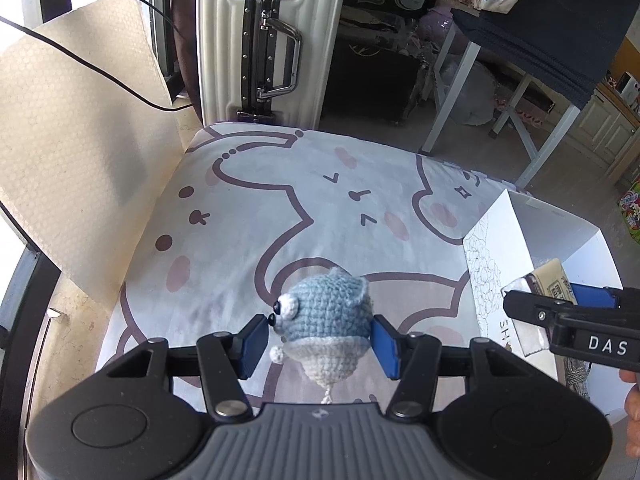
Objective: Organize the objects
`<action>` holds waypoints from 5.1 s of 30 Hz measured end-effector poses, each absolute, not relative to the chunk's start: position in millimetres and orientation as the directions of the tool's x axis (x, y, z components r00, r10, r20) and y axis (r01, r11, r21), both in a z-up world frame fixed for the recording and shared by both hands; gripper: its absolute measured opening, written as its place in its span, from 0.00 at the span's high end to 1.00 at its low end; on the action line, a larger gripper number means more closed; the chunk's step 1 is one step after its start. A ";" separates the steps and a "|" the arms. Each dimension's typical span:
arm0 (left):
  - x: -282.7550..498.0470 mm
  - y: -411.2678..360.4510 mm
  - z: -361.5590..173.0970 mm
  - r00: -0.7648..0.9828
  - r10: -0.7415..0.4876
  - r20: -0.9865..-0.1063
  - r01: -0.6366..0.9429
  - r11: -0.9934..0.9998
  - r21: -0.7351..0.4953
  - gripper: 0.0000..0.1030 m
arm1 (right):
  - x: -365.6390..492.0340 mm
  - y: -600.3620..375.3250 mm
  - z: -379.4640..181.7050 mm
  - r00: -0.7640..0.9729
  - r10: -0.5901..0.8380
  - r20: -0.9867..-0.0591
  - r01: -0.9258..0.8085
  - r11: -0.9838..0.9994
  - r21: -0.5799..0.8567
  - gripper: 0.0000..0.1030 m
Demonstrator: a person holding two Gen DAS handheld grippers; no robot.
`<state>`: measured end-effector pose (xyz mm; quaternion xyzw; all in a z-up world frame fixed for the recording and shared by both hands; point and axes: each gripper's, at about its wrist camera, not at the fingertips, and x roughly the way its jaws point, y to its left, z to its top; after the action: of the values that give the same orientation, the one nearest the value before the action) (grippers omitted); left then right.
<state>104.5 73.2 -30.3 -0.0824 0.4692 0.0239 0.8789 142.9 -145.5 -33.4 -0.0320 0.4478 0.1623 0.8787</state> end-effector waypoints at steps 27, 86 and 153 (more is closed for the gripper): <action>79.8 18.3 -27.9 0.567 -0.038 -0.823 -0.059 0.995 -0.086 0.45 | 104.0 -209.8 -22.2 0.599 0.241 -0.764 -0.241 0.964 0.116 0.25; 188.4 -207.3 -95.6 0.437 -0.184 -0.880 0.314 0.948 -0.042 0.45 | 255.3 -373.1 -84.1 0.608 0.120 -0.785 -0.037 0.992 0.123 0.24; 153.9 -148.4 -13.9 0.509 -0.200 -0.837 0.232 0.969 -0.091 0.10 | 153.2 -361.8 -6.3 0.657 0.050 -0.752 -0.030 0.999 0.041 0.12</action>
<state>154.0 -148.4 -13.9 0.0162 0.4796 -0.1244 0.8685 153.2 -361.8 -6.3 0.0125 0.4134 0.0219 0.9102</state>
